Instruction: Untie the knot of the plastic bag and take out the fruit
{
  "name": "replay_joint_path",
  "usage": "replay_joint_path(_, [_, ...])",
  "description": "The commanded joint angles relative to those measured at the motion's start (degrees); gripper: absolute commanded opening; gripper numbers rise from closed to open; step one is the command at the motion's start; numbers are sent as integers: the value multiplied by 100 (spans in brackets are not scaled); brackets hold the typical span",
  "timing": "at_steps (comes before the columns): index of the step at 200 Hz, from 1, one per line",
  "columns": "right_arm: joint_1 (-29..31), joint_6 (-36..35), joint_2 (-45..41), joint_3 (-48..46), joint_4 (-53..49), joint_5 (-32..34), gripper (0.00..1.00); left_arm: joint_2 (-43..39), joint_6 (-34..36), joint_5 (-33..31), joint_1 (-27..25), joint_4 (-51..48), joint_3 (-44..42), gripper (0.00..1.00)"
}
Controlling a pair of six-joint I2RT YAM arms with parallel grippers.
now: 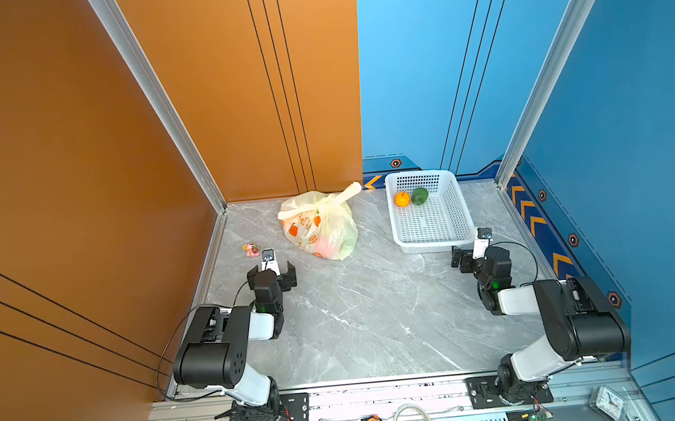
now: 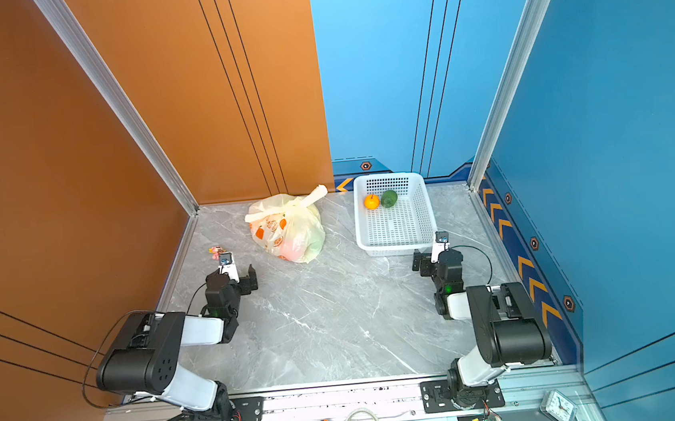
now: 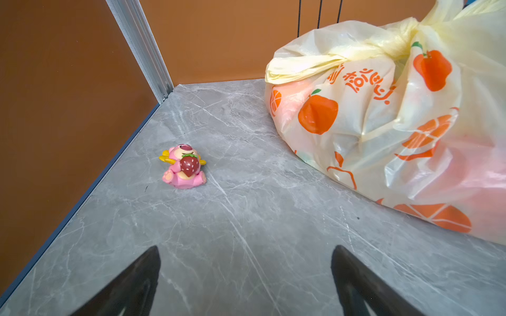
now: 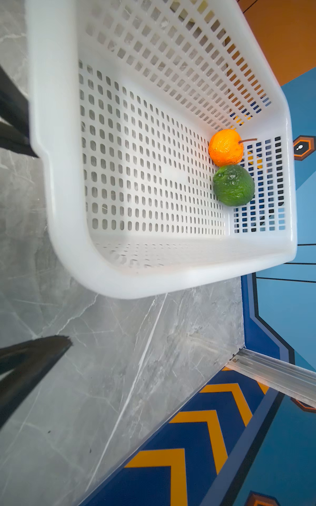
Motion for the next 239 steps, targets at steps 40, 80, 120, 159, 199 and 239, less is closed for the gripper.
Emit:
replay_joint_path(40, [32, 53, 32, 23, 83, 56, 100, 2, -75, 291, 107, -254, 169, 98])
replay_joint_path(80, [31, 53, 32, 23, 83, 55, 100, 0, -105, 389, 159, -307, 185, 98])
replay_joint_path(120, [24, 53, 33, 23, 75, 56, 100, 1, -109, 399, 159, -307, 186, 98])
replay_joint_path(159, [32, 53, 32, 23, 75, 64, 100, -5, -103, 402, 159, -306, 191, 98])
replay_joint_path(199, [36, 60, -3, 31, 47, 106, 100, -19, -102, 409, 159, -304, 183, 98])
replay_joint_path(239, [93, 141, -1240, 470, -1999, 295, 100, -745, 26, 538, 89, -1625, 578, 98])
